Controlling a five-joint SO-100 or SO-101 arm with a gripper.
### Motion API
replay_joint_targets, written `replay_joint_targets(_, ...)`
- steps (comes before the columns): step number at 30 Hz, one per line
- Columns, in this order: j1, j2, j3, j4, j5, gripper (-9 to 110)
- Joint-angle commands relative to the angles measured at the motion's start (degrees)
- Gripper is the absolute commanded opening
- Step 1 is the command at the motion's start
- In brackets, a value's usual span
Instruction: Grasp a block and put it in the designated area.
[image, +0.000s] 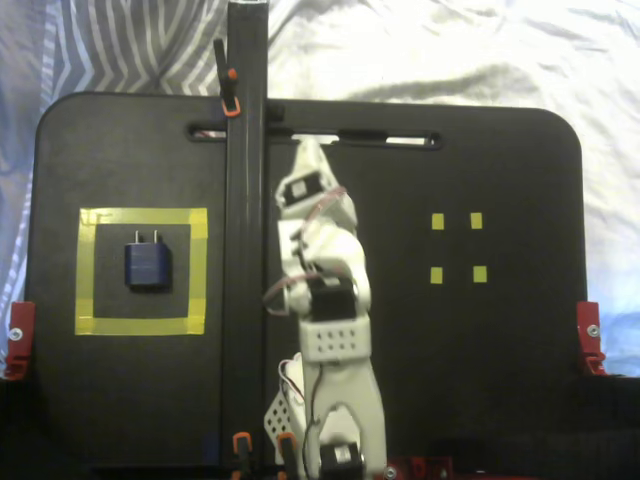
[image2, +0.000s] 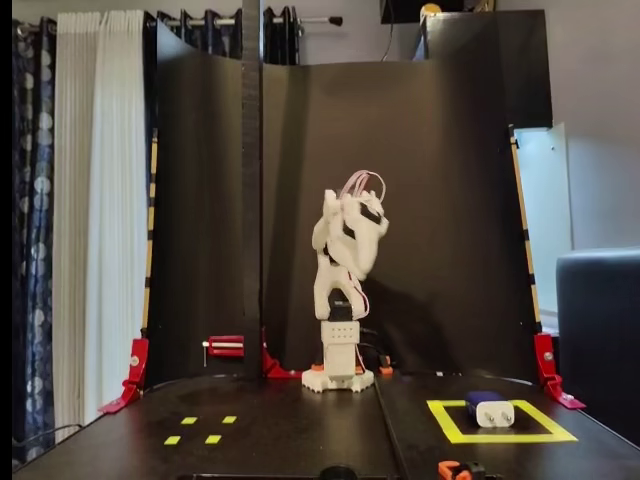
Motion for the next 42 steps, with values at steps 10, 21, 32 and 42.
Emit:
replay_joint_targets(10, 3.25, 20.13, 21.53, -11.69, 5.10, 0)
replay_joint_targets(21, 2.81, 36.47, 38.76, -15.21, 6.59, 0)
replay_joint_targets(32, 2.55, 47.02, 52.29, -15.56, 8.79, 1)
replay_joint_targets(42, 3.25, 47.02, 59.15, -18.37, 19.25, 0)
